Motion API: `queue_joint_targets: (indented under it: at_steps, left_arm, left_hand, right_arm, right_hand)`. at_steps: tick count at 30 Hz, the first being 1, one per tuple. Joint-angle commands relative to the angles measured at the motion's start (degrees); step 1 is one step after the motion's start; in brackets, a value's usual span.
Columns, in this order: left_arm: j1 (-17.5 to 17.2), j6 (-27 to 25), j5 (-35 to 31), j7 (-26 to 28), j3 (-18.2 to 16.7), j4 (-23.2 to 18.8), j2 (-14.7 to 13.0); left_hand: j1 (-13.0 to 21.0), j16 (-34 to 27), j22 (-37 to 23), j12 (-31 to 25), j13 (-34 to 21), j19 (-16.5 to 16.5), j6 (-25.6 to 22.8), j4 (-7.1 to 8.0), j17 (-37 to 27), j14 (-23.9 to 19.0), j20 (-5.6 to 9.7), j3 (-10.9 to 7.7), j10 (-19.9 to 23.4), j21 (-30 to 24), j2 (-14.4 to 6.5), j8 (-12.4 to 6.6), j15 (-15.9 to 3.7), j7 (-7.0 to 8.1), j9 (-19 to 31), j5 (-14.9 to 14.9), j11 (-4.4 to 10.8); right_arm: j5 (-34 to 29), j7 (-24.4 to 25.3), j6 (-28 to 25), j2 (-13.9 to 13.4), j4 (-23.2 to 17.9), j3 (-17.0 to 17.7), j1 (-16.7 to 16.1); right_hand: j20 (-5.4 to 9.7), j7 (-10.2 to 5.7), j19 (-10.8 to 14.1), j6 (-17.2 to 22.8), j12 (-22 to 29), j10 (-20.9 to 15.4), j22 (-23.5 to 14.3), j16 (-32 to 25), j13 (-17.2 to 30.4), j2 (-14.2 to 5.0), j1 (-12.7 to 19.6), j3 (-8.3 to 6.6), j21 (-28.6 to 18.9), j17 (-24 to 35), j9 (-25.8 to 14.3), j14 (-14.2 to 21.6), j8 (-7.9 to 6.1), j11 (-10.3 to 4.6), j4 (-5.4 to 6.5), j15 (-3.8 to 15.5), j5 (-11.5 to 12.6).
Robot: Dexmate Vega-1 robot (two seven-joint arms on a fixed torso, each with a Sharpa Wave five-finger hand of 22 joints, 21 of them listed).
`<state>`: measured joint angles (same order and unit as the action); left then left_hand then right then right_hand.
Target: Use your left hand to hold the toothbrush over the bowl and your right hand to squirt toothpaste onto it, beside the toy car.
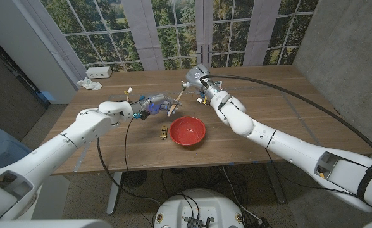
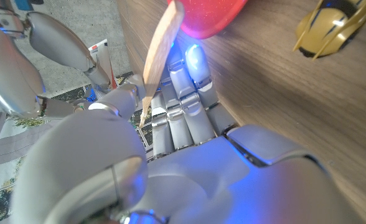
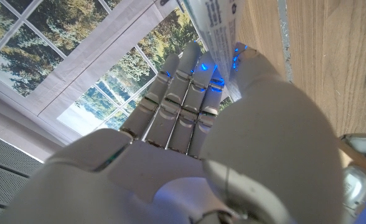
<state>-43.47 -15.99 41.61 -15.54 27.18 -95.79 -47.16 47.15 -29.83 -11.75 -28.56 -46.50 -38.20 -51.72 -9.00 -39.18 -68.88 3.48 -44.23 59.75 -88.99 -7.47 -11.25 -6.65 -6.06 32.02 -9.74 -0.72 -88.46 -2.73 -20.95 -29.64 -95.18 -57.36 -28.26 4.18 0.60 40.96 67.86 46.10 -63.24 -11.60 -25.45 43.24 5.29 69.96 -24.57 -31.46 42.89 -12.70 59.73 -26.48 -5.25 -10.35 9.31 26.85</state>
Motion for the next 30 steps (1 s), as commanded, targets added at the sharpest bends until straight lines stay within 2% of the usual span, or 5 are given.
queue_joint_targets:
  at_steps: [1, 15, 30]
  left_arm:
    - [-1.74, -0.47, 0.38, 2.51, -1.09, -1.81, -0.93]
    - [-2.15, 2.25, 1.43, 1.28, -1.73, -1.38, 0.04]
    - [-1.78, 2.21, 1.80, 0.22, -1.41, -1.60, 0.06]
  left_hand:
    - [3.18, -0.27, -0.03, 0.23, 0.04, -0.59, -1.96, 0.61, -0.21, -6.00, 8.63, -0.97, 12.78, -0.21, -3.36, -0.31, -6.25, 0.60, 0.16, -0.36, 12.24]
    - [3.18, -0.10, -0.02, 0.23, -0.15, -0.57, -1.89, 0.62, -0.08, -5.83, 8.63, -0.97, 12.67, -0.19, -3.35, -0.30, -6.25, 0.64, 0.20, -0.36, 12.31]
    - [3.20, -0.11, -0.04, 0.26, -0.14, -0.47, -1.96, 0.60, -0.13, -5.85, 8.64, -0.96, 12.77, -0.20, -3.35, -0.29, -6.26, 0.65, 0.15, -0.35, 12.23]
  right_arm:
    - [-0.22, 3.87, -4.53, 0.34, 0.41, 0.76, -1.21]
    - [1.28, 2.11, -1.35, -1.31, -1.64, 0.56, -1.34]
    - [0.56, 3.61, -2.09, -1.42, -1.68, 0.89, -1.90]
  right_hand:
    - [1.26, 0.15, -0.56, 0.25, 0.33, -2.26, -0.25, 0.18, 0.38, -0.34, 0.14, -8.41, -0.54, 0.68, -0.56, 0.73, 0.07, -2.64, 0.29, 4.14, 0.77]
    - [1.20, -0.07, -1.18, 0.23, 0.28, -2.14, -0.36, 0.66, 0.23, -0.19, -0.29, -8.96, -1.34, 2.26, -0.89, 0.60, 0.47, -2.87, 0.44, 4.11, 1.73]
    - [1.05, -0.40, -2.07, 0.06, 0.21, -1.89, -0.45, 1.18, 0.10, -0.11, -0.67, -9.48, -2.07, 3.79, -1.19, 0.49, 0.93, -2.94, 0.54, 4.12, 2.37]
